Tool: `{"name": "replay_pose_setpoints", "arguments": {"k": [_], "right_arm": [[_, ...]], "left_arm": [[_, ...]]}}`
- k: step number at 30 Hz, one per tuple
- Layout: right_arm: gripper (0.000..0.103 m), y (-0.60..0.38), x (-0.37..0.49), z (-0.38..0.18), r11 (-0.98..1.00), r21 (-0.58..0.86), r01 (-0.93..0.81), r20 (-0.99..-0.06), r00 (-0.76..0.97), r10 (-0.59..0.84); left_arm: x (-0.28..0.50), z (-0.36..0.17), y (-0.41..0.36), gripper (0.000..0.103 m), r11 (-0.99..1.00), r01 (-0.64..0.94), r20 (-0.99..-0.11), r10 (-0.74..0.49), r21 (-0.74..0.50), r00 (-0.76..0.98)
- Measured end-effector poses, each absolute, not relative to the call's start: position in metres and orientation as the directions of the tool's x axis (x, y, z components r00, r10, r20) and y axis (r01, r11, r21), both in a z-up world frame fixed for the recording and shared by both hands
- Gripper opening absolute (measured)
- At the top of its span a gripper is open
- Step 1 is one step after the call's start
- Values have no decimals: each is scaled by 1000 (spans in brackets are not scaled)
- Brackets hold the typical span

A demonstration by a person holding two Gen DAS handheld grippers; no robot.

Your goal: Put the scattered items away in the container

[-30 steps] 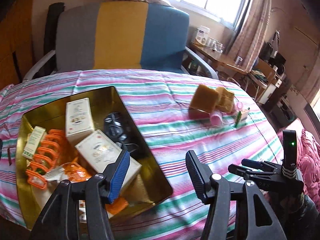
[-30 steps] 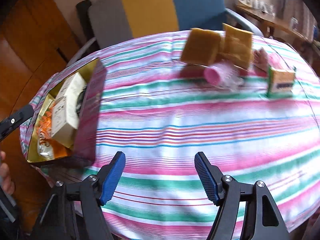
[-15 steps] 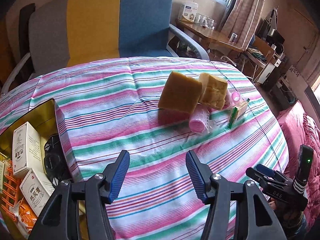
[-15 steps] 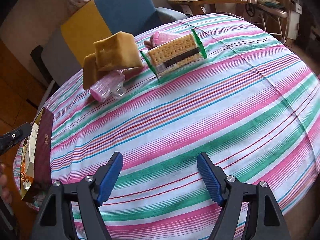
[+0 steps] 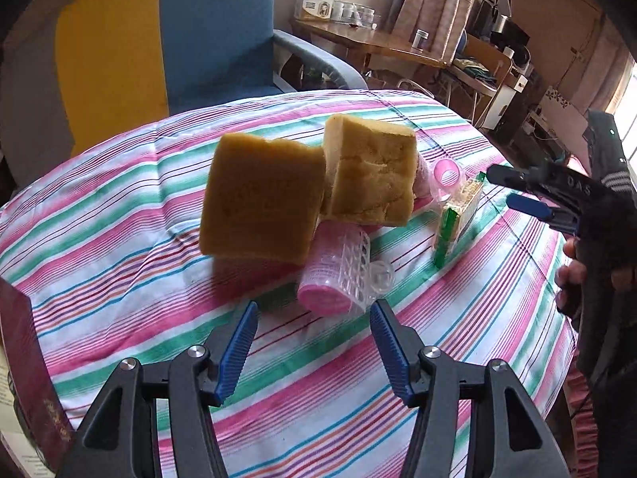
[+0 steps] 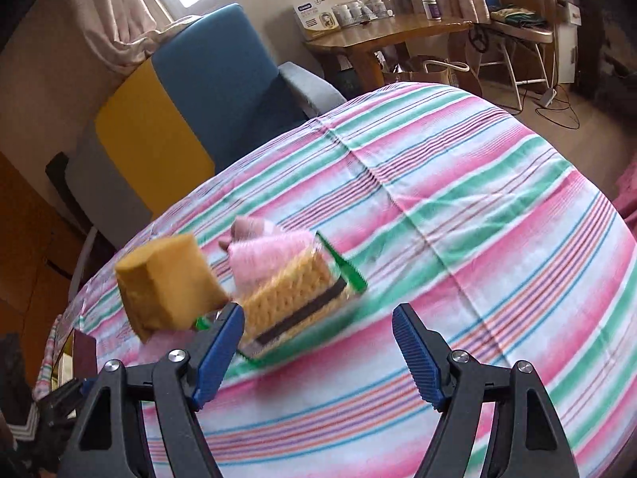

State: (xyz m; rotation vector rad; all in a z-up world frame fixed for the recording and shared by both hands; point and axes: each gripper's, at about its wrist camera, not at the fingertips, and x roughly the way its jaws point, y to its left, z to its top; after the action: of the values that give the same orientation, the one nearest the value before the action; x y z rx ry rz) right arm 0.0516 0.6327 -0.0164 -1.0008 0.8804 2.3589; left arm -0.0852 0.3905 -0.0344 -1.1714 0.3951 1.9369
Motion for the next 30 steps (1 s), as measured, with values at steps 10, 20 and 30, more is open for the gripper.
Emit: {"name": "replay_pose_setpoints", "arguments": {"k": [10,20,30], "right_arm": [[78,683,-29,-41,-702,442,-559,-772,-635,20],[77,610,-52,-54,-825,455,-336,-775,-605,-182],[77,537,2,-63,-844,479,-240,-771,-574,-275]], "left_arm": [[-99,-56,419,53,-609,-760,-848,508,-227,-154],[-83,-57,378,44,-620,-722,-832,543,-307,-113],[-30,-53,305,44,-650,-691,-841,529,-317,-113]]}}
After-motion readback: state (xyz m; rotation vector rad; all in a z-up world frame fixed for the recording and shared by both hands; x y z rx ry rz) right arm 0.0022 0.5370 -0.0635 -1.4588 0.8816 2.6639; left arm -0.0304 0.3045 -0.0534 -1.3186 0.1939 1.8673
